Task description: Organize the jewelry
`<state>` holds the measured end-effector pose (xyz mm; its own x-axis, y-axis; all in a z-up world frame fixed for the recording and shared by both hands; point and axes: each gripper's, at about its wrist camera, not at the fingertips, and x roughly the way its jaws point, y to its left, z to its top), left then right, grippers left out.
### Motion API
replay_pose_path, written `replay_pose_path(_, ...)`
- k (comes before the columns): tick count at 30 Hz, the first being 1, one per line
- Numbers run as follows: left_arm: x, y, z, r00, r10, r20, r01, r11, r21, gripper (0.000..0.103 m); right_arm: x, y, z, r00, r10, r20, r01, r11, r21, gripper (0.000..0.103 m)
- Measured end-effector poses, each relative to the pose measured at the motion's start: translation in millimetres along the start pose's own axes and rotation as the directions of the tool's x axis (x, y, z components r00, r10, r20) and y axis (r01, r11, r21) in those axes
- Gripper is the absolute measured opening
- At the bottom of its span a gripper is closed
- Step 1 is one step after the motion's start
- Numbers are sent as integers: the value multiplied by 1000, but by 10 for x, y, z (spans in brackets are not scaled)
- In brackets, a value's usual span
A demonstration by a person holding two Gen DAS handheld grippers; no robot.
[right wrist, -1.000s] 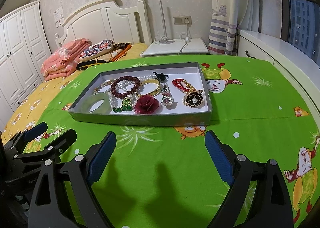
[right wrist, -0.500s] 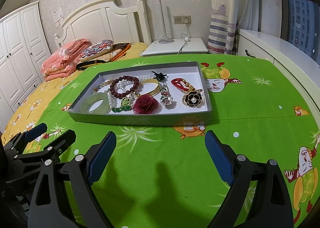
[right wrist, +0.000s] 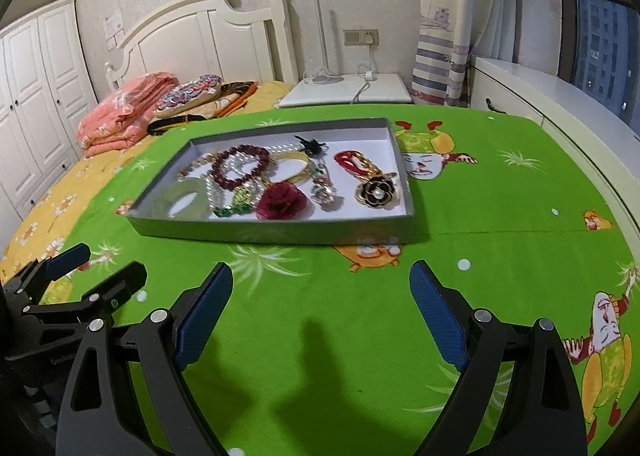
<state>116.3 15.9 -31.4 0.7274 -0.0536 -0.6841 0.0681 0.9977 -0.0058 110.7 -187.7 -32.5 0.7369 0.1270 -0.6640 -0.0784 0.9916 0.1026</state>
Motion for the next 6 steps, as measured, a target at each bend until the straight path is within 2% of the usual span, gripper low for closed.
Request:
replay_pose_path(1, 66, -2, -25, 999, 2, -43, -2, 1000, 3, 98, 25, -16, -18, 1000, -18, -4, 18, 1000, -7, 85)
replay_pose_path(3, 143, 27, -74, 997, 22, -73, -22, 1000, -9, 98, 97, -42, -78, 997, -71, -29, 70, 997, -29, 85)
replay_pose_path(5, 217, 69, -106, 995, 50, -88, -51, 999, -17, 98, 130, -86, -84, 996, -66, -56, 65, 998, -17, 85)
replay_pose_path(6, 261, 94, -111, 993, 36, -112, -39, 999, -19, 98, 125, -95, -80, 996, -72, -51, 71, 997, -11, 85)
